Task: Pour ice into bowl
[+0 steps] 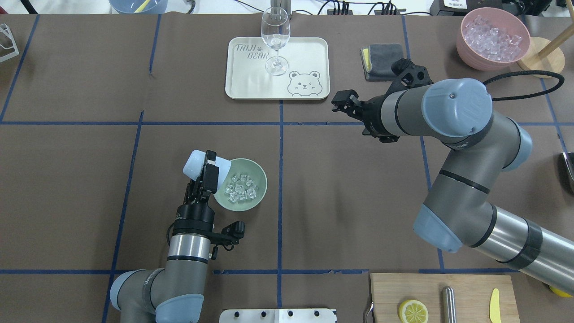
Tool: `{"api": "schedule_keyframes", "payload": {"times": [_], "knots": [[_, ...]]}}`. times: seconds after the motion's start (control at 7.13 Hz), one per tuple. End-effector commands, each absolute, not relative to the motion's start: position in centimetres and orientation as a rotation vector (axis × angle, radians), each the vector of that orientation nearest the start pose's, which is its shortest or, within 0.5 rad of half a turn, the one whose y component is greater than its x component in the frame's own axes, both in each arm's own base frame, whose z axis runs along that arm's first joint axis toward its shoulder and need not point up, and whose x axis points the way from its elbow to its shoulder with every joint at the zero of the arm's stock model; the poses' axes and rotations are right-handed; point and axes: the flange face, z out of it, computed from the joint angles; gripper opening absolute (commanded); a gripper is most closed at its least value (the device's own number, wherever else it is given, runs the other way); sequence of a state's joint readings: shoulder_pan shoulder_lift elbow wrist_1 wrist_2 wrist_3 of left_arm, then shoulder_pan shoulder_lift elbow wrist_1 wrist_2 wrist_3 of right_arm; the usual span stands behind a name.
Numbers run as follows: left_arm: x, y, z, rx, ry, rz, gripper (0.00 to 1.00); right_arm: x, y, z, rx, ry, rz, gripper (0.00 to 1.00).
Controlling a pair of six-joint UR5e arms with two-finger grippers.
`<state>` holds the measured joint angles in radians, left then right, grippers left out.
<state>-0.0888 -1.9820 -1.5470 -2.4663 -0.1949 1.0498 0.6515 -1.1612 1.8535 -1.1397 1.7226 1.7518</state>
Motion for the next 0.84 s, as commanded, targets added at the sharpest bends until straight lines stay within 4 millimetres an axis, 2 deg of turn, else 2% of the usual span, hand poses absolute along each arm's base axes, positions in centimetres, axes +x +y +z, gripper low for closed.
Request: {"api": "schedule_keyframes", "payload": {"times": [0.0, 0.14, 0.42, 0.7], "knots": [[54.2, -28.1, 31.0, 1.426, -0.784, 0.954, 0.0, -40.4, -46.4, 25.5, 0.138, -1.144, 0.664, 1.0], [53.2, -28.1, 31.5, 1.471, -0.687, 0.855, 0.0, -40.1, -46.5, 25.4, 0.138, -1.146, 0.666, 1.0], [53.5, -28.1, 31.8, 1.509, -0.556, 0.749, 0.0, -39.9, -46.5, 25.2, 0.139, -1.151, 0.665, 1.0], [52.9, -28.4, 31.9, 1.523, -0.511, 0.696, 0.0, -39.7, -46.4, 25.1, 0.141, -1.155, 0.666, 1.0]]}}
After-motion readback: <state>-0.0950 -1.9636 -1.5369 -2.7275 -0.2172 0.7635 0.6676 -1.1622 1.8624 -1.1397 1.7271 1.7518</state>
